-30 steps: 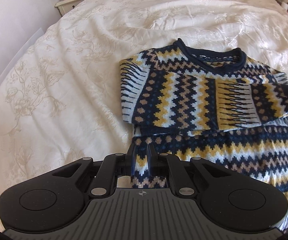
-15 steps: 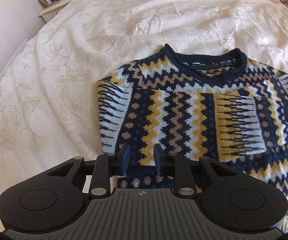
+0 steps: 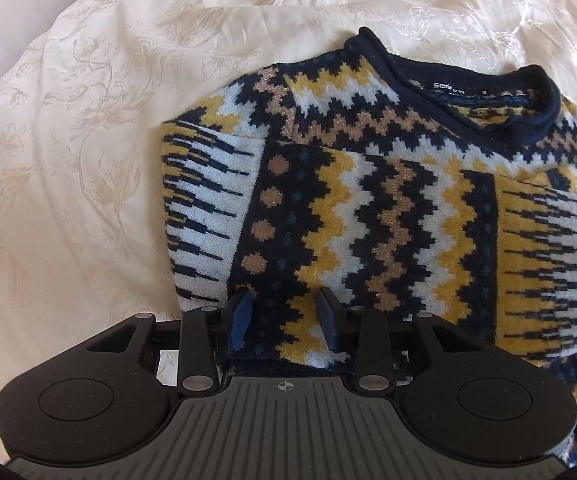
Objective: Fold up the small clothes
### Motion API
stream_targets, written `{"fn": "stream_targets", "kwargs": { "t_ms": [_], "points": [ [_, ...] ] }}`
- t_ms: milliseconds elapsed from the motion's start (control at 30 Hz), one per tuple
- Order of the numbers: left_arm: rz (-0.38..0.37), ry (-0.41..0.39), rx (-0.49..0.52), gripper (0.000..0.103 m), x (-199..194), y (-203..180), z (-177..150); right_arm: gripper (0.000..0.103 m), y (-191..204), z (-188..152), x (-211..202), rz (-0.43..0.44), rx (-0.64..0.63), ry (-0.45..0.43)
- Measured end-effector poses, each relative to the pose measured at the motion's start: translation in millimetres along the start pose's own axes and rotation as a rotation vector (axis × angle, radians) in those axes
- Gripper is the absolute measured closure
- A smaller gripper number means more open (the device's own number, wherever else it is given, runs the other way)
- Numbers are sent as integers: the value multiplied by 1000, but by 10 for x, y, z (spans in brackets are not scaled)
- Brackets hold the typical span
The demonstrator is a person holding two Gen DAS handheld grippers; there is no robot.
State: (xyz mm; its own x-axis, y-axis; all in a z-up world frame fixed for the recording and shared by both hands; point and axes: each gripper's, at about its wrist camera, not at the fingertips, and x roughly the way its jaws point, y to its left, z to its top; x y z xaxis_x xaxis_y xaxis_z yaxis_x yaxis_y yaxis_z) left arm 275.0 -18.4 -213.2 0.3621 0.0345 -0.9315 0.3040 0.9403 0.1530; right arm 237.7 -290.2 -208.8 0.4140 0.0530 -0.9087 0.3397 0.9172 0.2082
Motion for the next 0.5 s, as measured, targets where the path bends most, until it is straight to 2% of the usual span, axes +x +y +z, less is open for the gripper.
{"fn": "stream_targets", "kwargs": {
  "t_ms": [133,300,333,367,400,433,500],
  "points": [
    [51,-13,47,63,0,-121,0,35,76,14,38,-7,-22,-6],
    [106,-24,77,48,8,-187,-16,13,158,21,78,6,-35,-12],
    [115,-24,77,40,12,-185,-15,10,178,23,86,8,-45,-11],
    [156,-18,72,18,24,-192,33,8,196,26,94,3,-56,-10],
    [199,-12,57,6,55,-171,48,6,220,24,101,-3,-66,-11],
    [216,-7,31,0,102,-117,78,4,239,23,108,-6,-75,-12],
    [151,-1,-23,0,131,1,77,1,268,15,122,-10,-89,-19]
  ]
}}
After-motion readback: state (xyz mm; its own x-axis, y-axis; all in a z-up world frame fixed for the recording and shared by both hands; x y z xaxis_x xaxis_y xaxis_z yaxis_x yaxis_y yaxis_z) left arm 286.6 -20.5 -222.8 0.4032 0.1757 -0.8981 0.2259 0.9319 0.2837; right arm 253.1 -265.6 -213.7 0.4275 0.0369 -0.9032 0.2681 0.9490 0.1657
